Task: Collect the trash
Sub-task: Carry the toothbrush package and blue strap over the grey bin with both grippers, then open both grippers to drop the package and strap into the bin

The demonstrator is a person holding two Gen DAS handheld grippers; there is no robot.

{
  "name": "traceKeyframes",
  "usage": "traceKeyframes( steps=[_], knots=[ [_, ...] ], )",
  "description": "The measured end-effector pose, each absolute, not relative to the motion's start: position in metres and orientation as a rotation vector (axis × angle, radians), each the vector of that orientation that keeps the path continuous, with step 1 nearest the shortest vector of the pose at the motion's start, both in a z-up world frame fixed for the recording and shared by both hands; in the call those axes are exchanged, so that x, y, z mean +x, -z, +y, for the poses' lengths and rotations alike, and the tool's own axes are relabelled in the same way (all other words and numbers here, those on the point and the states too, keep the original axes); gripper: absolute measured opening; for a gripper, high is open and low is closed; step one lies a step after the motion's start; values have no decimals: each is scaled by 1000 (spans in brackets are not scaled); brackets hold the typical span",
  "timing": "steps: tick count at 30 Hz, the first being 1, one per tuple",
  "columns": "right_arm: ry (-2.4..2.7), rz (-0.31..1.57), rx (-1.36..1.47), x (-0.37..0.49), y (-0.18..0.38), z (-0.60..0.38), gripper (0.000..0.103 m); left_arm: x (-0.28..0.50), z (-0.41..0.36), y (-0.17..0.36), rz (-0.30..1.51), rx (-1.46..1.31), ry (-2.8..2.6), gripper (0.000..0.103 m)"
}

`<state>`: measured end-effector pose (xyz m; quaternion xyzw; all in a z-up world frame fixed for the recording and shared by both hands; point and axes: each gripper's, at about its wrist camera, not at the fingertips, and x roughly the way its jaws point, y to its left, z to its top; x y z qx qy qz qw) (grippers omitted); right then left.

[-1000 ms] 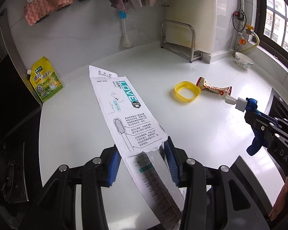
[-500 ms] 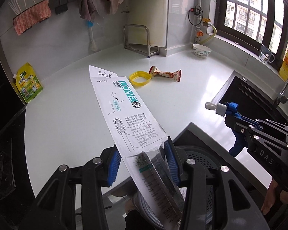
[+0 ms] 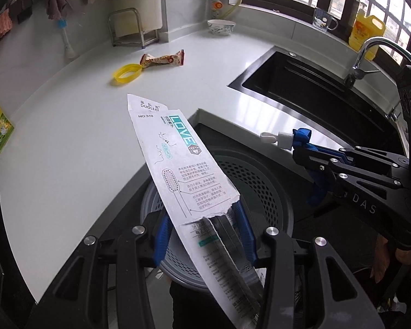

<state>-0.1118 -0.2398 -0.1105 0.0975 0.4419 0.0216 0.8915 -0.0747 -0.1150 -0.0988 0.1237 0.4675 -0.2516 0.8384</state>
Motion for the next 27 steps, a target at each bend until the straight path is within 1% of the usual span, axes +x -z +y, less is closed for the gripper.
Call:
traceKeyframes(
  steps=[9, 17, 27],
  knots=[
    [-27, 992, 237, -123, 141, -242, 10, -87, -134, 139, 1076, 336, 629, 43],
    [-36, 1084, 246, -114, 173, -233, 10, -78, -128, 173, 1160, 347, 615, 43],
    [-43, 1190, 296, -99, 212, -227, 11, -72, -122, 195, 1218, 364, 601, 43]
  ],
)
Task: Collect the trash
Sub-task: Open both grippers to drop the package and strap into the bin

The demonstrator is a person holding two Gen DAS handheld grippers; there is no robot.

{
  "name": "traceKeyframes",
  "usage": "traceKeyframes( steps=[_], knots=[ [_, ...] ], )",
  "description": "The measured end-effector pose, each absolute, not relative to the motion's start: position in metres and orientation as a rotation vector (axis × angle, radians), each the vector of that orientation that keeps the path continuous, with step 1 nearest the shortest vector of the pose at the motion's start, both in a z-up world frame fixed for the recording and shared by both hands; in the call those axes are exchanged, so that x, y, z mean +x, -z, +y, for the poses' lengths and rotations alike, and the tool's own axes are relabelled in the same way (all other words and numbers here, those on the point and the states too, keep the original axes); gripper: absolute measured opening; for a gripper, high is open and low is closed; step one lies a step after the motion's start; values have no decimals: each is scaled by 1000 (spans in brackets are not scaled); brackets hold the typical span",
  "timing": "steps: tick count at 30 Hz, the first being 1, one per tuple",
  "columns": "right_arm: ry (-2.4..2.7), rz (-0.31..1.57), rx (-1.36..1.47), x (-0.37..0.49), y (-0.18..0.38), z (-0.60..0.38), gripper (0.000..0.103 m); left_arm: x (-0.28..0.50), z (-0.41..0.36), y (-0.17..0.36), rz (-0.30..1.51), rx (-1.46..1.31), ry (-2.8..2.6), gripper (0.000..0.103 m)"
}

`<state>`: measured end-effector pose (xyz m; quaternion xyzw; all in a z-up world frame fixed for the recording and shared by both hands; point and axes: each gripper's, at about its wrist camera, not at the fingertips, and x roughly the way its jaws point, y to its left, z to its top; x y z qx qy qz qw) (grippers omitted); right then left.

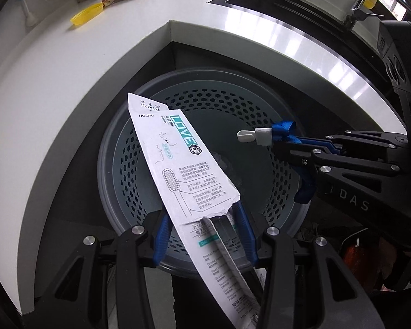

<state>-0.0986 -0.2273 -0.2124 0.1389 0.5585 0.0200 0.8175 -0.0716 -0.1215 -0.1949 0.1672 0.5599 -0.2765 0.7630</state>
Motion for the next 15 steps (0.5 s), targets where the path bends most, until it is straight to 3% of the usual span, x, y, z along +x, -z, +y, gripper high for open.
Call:
traceKeyframes(
  steps=[11, 13, 15],
  knots=[
    [-38, 1231, 294, -89, 229, -228, 12, -70, -119, 199, 1234, 366, 590, 45],
    [-33, 1234, 295, -87, 229, -227, 22, -67, -120, 199, 1238, 365, 585, 51],
    [-35, 1229, 304, -87, 228, -229, 43, -65, -117, 197, 1237, 359, 574, 61]
  ],
)
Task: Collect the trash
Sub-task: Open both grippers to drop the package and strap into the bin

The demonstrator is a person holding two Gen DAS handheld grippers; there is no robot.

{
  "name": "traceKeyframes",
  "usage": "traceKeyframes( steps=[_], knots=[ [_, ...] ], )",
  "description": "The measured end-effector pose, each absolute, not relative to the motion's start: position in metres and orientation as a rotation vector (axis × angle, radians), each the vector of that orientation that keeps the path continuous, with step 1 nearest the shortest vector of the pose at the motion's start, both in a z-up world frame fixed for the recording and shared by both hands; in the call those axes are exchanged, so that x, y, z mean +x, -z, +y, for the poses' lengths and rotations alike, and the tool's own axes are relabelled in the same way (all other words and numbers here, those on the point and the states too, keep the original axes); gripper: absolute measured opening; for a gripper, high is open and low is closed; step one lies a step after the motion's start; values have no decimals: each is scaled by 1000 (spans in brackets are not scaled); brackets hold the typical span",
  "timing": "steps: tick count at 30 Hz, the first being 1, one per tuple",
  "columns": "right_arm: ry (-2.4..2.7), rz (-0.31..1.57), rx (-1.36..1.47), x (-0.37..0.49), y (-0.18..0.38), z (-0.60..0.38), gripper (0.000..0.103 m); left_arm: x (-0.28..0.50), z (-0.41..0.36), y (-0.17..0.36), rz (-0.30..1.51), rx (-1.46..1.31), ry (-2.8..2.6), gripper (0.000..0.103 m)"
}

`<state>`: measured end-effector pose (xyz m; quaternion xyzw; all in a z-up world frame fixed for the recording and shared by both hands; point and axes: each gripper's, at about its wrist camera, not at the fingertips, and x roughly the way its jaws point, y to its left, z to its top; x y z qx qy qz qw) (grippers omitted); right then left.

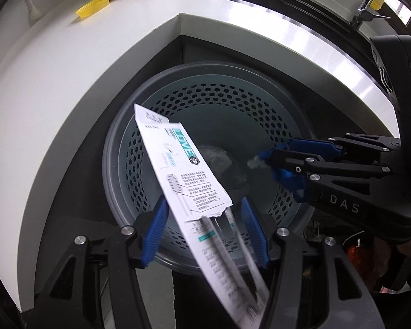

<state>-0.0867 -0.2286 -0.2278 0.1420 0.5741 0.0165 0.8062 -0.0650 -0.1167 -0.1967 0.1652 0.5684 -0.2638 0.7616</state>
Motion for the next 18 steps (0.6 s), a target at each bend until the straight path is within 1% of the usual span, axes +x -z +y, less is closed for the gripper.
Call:
traceKeyframes(
  steps=[1, 2, 4, 6, 18],
  knots=[
    [-33, 1222, 304, -87, 226, -229, 47, -64, -115, 195, 1235, 353, 573, 66],
    [-31, 1215, 301, -87, 225, -229, 49, -64, -114, 193, 1233, 351, 570, 71],
    [-31, 1214, 294, -85, 223, -230, 49, -64, -111, 191, 1229, 357, 557, 74],
    [-30, 1211, 300, -86, 221, -230, 50, -64, -108, 190, 1231, 359, 551, 74],
    [-27, 1180, 315, -91, 210, -230, 51, -64, -104, 182, 1226, 346, 541, 74]
  ],
)
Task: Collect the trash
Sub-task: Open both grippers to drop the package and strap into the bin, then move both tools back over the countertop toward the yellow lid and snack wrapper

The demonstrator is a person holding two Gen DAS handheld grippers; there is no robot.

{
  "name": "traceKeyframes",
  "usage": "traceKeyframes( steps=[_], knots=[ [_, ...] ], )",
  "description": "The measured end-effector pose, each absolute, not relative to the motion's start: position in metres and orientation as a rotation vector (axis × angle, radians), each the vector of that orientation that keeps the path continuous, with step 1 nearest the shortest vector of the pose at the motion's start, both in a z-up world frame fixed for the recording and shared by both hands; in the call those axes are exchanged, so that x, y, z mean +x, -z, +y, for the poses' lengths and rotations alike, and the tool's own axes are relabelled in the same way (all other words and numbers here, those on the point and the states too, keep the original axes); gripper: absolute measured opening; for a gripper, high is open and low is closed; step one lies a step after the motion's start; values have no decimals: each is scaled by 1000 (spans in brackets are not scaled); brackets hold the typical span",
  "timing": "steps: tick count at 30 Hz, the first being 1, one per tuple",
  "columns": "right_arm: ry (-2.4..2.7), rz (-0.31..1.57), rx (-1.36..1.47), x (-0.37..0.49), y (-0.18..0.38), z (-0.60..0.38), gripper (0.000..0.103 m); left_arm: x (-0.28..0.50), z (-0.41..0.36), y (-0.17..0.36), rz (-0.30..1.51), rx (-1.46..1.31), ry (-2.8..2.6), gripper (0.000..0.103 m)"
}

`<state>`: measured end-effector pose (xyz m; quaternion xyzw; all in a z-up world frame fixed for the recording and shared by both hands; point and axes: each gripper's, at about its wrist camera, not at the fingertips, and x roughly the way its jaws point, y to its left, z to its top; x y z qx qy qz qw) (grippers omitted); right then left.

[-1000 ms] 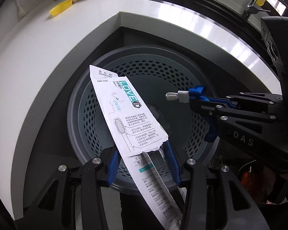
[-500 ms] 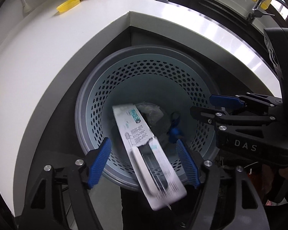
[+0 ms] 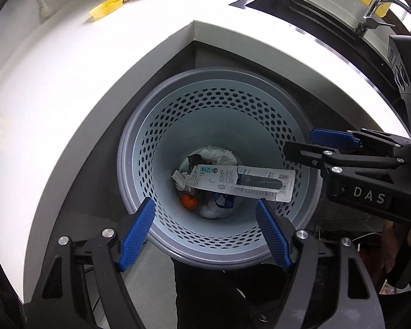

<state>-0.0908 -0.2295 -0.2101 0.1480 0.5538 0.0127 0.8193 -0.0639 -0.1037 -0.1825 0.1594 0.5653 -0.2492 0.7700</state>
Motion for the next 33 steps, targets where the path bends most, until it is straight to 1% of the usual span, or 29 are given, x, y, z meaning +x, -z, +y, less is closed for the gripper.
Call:
traceKeyframes(
  steps=[8, 12, 17, 27, 30, 33],
  knots=[
    [-31, 1159, 317, -95, 198, -235, 53, -65, -104, 170, 1205, 332, 535, 74],
    [-31, 1149, 299, -99, 188, -239, 56, -64, -104, 159, 1189, 305, 529, 74],
    [-32, 1135, 298, -102, 176, -243, 56, -63, -101, 143, 1152, 280, 514, 77],
    [-52, 1101, 266, -107, 154, -241, 58, -60, -96, 121, 1106, 237, 494, 77],
    [-60, 1086, 264, -108, 149, -240, 61, -58, -94, 115, 1091, 223, 487, 77],
    [-62, 1076, 268, -105, 144, -239, 61, -54, -93, 108, 1071, 221, 483, 77]
  ],
)
